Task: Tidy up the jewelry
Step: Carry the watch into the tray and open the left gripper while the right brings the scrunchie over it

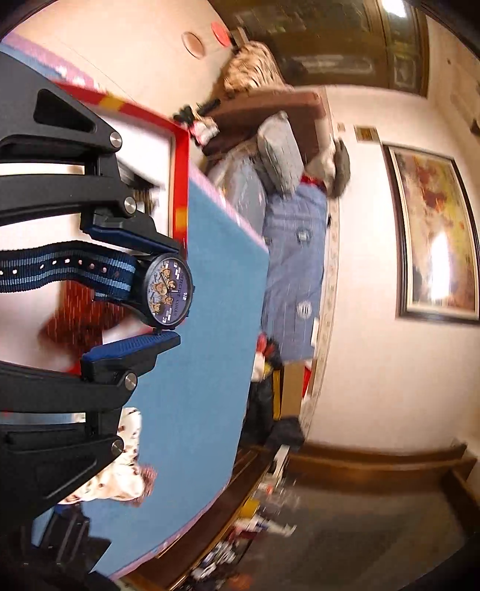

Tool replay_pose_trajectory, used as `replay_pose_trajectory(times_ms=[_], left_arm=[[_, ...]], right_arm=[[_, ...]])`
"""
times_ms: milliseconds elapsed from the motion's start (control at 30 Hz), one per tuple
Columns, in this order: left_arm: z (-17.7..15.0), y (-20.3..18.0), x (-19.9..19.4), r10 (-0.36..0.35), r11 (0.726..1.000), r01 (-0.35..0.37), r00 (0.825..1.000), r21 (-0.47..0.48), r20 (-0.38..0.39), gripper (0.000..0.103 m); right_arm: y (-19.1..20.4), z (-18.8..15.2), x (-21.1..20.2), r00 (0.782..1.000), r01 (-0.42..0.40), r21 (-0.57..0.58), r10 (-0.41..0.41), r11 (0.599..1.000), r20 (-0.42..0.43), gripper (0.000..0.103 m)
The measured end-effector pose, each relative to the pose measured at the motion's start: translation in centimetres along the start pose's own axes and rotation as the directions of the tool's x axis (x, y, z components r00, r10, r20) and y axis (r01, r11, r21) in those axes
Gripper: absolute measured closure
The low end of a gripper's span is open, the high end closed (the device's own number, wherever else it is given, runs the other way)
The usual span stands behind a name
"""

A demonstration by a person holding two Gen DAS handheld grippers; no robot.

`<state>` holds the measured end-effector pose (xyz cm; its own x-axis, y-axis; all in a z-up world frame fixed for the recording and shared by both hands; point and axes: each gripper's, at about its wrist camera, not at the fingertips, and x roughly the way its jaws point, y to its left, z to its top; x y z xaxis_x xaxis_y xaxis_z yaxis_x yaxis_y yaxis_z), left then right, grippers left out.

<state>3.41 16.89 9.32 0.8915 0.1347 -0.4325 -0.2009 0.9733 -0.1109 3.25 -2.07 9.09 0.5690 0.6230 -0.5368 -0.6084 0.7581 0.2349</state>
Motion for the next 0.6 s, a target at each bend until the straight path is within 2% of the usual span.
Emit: replay_pose_trajectory(times_ms=[167, 267, 433, 600], left_arm=[[-0.7, 3.8, 0.5, 0.051, 0.997, -0.054, 0.997, -0.048, -0.052, 0.062], [-1.2, 5.3, 1.4, 0.078, 0.994, -0.086, 0.991, -0.072, -0.109, 0.062], [-1.8, 5.7, 2.5, 0.103, 0.99, -0.117, 0.981, -0.076, -0.163, 0.062], [-2.8, 5.5, 3.8, 0.134, 0.986, -0.152, 0.964, -0.062, -0.229, 0.061]], right_arm=[[3.0, 0.0, 2.7, 0.998, -0.04, -0.049, 0.038, 0.998, -0.041, 0.078], [3.9, 0.0, 4.6, 0.995, -0.063, -0.063, 0.058, 0.996, -0.085, 0.078], [4.7, -0.1, 7.1, 0.989, -0.074, -0.076, 0.063, 0.994, -0.136, 0.078], [4.9, -0.2, 9.4, 0.979, -0.082, -0.056, 0.07, 0.995, -0.193, 0.077]])
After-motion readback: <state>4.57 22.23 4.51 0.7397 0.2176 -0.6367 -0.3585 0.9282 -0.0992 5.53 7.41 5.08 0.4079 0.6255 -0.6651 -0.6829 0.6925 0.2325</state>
